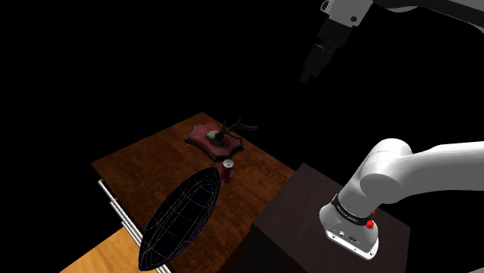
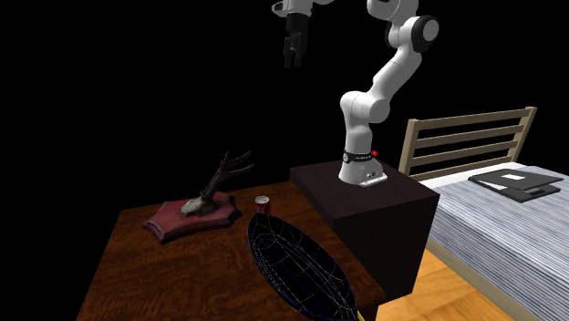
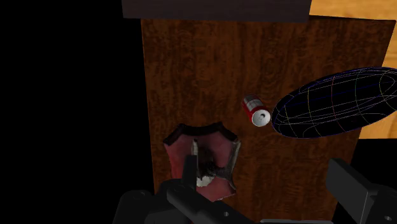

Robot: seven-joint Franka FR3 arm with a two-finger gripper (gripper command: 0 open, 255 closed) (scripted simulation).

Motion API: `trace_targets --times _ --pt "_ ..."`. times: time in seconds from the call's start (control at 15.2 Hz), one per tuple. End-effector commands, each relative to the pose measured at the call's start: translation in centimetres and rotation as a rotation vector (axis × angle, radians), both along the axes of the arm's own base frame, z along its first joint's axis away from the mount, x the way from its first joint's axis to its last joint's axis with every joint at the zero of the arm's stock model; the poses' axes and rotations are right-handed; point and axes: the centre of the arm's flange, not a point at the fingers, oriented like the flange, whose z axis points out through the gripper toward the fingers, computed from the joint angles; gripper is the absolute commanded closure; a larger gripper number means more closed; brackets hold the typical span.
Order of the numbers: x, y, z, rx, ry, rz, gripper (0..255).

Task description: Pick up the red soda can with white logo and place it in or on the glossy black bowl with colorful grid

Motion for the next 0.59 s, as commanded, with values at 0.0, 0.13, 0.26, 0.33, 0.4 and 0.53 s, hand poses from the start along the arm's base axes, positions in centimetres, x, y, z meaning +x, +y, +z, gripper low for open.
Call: trace_targets --times 0.0,0.13,0.26,0.33,0.4,0.53 --pt "0.0 0.0 0.0 0.0 0.0 0.0 0" --pt "1.1 1.0 -2.2 -0.005 0.008 -0.006 0" --pt "2.2 2.1 -4.5 -0.01 0.016 -0.012 0" --pt "2.8 2.6 -5.6 -0.012 0.02 -0.015 0" --pt "3.3 3.1 -6.7 -0.014 0.024 -0.018 0" --pt "4.4 4.1 -9.0 -0.019 0.031 -0.024 0"
